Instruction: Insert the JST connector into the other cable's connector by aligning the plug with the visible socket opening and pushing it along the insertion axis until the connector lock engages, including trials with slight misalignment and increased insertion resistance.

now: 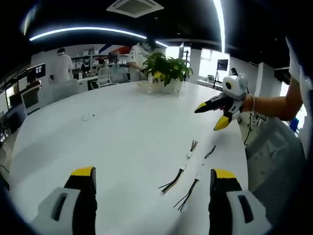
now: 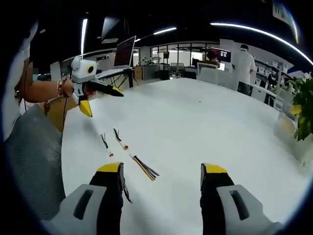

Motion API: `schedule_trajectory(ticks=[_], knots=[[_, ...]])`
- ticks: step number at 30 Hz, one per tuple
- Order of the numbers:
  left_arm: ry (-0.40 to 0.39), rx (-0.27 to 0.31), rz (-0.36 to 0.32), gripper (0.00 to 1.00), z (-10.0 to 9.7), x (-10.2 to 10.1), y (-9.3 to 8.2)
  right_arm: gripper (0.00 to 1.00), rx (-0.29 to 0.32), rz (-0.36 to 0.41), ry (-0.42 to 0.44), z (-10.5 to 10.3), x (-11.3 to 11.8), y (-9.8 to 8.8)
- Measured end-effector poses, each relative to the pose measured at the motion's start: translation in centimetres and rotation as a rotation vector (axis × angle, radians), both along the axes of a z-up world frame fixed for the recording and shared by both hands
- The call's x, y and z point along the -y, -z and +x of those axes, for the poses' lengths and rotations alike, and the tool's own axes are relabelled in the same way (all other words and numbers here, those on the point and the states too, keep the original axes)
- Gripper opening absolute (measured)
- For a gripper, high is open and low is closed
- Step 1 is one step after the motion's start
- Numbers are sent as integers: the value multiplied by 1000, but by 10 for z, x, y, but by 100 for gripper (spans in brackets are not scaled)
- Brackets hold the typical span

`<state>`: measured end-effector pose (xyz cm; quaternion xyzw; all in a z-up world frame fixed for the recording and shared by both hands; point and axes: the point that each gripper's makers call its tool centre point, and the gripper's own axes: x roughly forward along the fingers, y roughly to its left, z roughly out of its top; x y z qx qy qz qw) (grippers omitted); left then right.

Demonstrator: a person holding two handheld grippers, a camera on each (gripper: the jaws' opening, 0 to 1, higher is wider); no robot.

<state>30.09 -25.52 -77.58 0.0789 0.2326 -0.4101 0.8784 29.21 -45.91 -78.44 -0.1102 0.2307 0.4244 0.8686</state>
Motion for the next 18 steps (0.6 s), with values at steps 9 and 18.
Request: schedule_trajectory(ticks=[9,18], knots=[[40,5,-25,94,15,16,7,54,55,-22,-97,16,-17,2],[86,45,-54,85,22,30,10,52,39,-33,-179,16,-32,17]])
